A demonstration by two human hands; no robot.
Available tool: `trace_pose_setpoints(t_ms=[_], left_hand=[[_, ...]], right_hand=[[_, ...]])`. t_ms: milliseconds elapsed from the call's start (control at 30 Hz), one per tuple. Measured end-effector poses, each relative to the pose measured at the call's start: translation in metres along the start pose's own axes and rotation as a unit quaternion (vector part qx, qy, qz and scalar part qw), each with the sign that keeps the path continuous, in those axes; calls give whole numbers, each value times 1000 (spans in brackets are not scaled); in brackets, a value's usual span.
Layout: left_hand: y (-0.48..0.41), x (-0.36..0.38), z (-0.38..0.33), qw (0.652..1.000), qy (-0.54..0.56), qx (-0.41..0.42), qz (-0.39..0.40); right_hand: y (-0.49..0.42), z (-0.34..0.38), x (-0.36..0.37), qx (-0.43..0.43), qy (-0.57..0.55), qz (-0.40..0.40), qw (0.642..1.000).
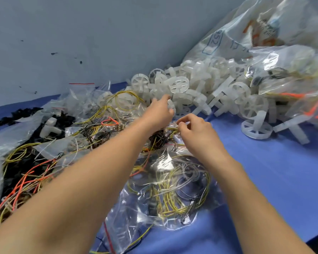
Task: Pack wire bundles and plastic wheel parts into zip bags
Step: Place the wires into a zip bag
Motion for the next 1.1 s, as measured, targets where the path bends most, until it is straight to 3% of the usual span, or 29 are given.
trace_pose_setpoints(t_ms=[133, 200, 333, 433, 533, 600, 700, 800, 867, 933, 1000, 1100], left_hand=[[-35, 15, -3, 997, -67, -16, 25], [-42, 17, 0, 996, -82, -38, 0], [-28, -2, 16, 996, -21, -72, -51], [9, -29, 30, 996, 33, -10, -79], [66, -52, 38, 986, 145, 71, -45], [109, -58, 43, 956, 277, 92, 8], [162, -55, 50, 900, 420, 98, 57], [195, -48, 61, 906, 415, 69, 44], [212, -48, 69, 925, 377, 39, -25], [227, -53, 72, 913, 393, 16, -109], [238, -53, 71, 899, 420, 35, -116], [244, -41, 74, 925, 362, 53, -107]], right_hand=[[-8, -8, -7, 5, -17, -14, 1000], [-11, -12, -11, 12, -20, -22, 999], [-12, -15, -18, 16, -13, -39, 999], [-10, -10, -17, 0, -71, -39, 997], [-4, 3, -12, -23, -160, -30, 986], [0, 17, -5, -45, -221, 6, 974], [12, 43, 10, -79, -328, 141, 931], [27, 63, 29, -140, -377, 233, 885], [34, 69, 37, -160, -369, 211, 891], [39, 72, 41, -162, -338, 162, 913], [43, 77, 45, -174, -276, 119, 938], [53, 87, 52, -200, -223, 77, 951]])
Point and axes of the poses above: each hand's wrist, its own y-axis away from the middle knuckle, its own x-axis out of the palm, z = x × y, the point moved 2 cm from there along -y, towards the middle knuckle, and after that the axes turned 10 degrees about z, right-handed, at the moved point
